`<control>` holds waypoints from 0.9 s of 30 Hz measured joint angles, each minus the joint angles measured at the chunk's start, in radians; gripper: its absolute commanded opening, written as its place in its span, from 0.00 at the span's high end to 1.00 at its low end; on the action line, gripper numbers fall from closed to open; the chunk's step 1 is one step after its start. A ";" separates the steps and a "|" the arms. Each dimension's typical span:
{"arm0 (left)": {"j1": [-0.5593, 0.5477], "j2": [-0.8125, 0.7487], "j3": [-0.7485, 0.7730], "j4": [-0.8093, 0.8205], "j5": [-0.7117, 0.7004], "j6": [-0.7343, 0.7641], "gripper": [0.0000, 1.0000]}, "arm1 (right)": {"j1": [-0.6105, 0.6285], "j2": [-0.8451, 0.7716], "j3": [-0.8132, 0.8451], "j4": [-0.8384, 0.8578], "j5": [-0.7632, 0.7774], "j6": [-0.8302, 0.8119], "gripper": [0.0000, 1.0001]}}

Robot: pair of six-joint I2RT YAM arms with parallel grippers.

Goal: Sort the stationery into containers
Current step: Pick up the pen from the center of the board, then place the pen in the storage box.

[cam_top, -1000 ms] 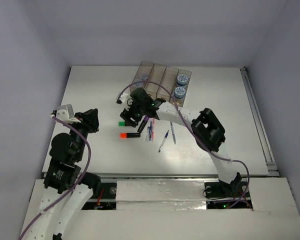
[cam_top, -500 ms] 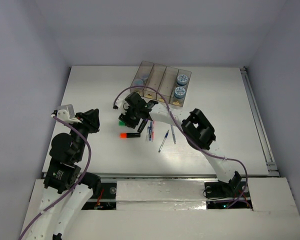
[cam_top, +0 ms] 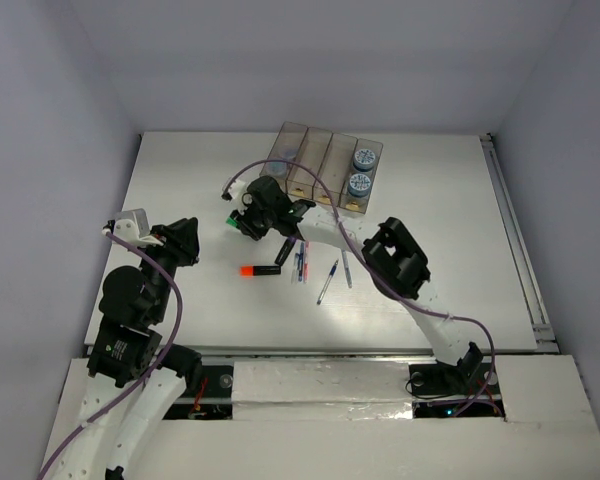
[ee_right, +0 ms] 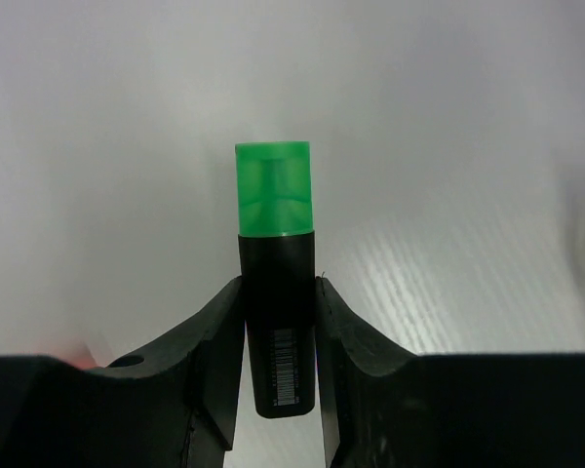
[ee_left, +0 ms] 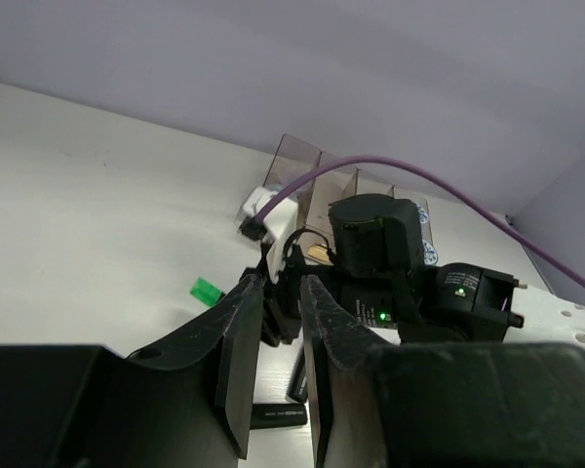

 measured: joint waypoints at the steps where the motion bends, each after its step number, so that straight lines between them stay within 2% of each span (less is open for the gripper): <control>1: 0.000 0.000 0.000 0.000 0.000 0.000 0.80 | 0.000 -0.005 -0.003 0.028 0.013 0.017 0.87; 8: 0.000 -0.002 0.000 0.000 0.000 0.000 0.80 | -0.034 -0.157 -0.117 0.222 0.181 0.176 0.90; 15: 0.000 -0.002 0.000 0.000 0.001 0.000 0.80 | -0.203 -0.283 -0.184 0.353 0.361 0.365 0.89; 21: 0.000 -0.002 0.000 0.000 0.001 0.000 0.80 | -0.356 -0.292 -0.274 0.357 0.483 0.497 0.89; 27: 0.000 -0.002 0.000 0.000 0.001 0.000 0.80 | -0.405 -0.286 -0.278 0.326 0.517 0.583 0.85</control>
